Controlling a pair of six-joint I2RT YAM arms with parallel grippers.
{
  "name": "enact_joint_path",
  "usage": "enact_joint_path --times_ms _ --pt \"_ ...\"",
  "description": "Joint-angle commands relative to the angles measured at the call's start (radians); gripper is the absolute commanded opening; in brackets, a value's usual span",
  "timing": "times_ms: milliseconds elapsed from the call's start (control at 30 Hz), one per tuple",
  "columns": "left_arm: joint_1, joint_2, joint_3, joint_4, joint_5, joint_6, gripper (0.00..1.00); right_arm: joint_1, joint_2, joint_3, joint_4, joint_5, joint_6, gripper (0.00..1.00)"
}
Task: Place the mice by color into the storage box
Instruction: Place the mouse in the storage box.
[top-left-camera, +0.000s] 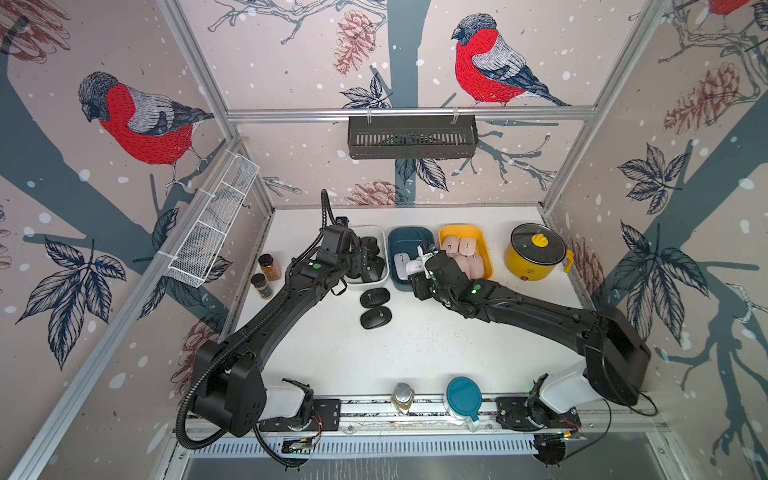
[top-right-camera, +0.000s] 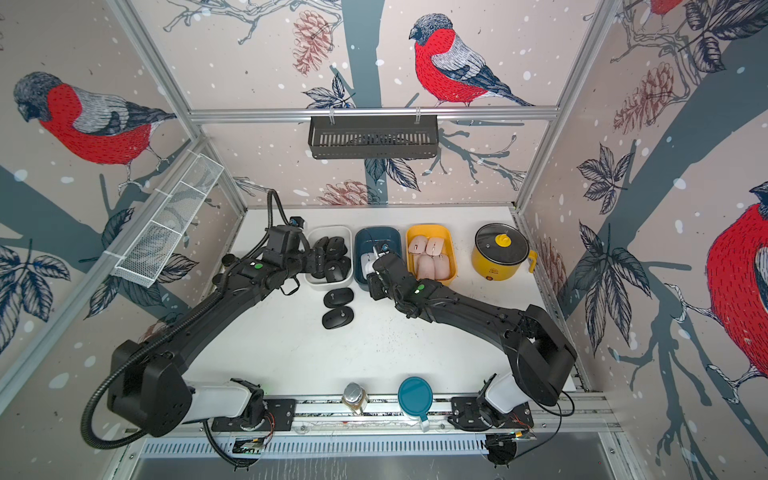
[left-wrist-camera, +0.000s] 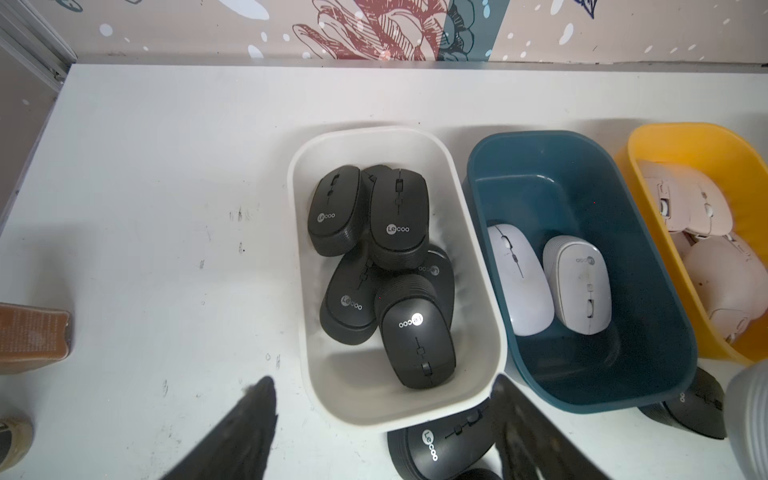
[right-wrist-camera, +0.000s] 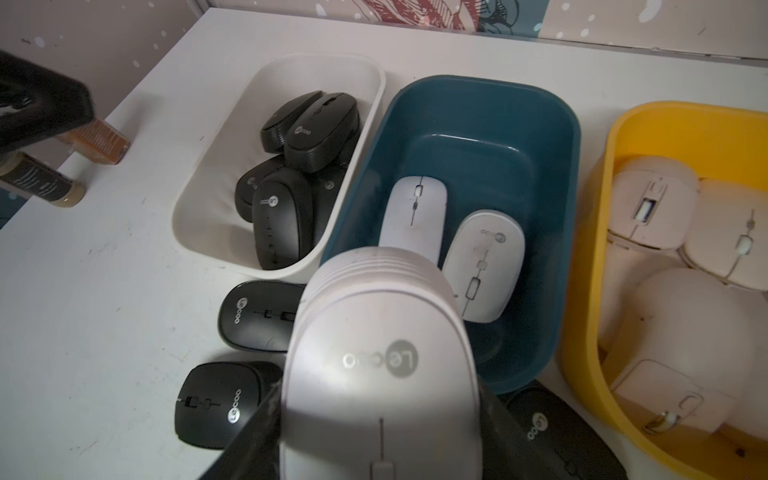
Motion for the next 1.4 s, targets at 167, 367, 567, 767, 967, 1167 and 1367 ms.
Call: enact_joint_path --times_ms 167,367,567,767,967,1167,1367 --pt "0.0 -0.014 0.001 0.034 -0.004 -0.011 0.8 -0.099 0.081 0.058 0.013 -0.034 0.004 0.49" --pt "0.0 0.01 -0.003 0.051 -0.013 -0.011 0.8 -0.129 0.165 0.133 0.015 -0.016 -0.011 0.49" --pt "-0.001 0.017 0.007 0.036 -0.006 -0.011 0.8 -0.161 0.256 0.198 0.003 -0.027 -0.011 0.48" --pt "0.0 0.004 -0.001 0.041 -0.005 -0.01 0.8 -0.182 0.323 0.235 -0.005 -0.022 -0.009 0.51" --pt "0.0 0.006 0.006 0.037 -0.001 -0.006 0.8 -0.203 0.377 0.26 -0.003 -0.025 -0.015 0.51" --pt "0.0 -0.002 0.002 0.039 -0.013 -0.006 0.8 -0.211 0.435 0.303 -0.002 -0.023 -0.016 0.51" --pt "0.0 -0.006 0.004 0.037 -0.018 -0.003 0.8 -0.214 0.482 0.342 -0.004 -0.021 -0.017 0.51"
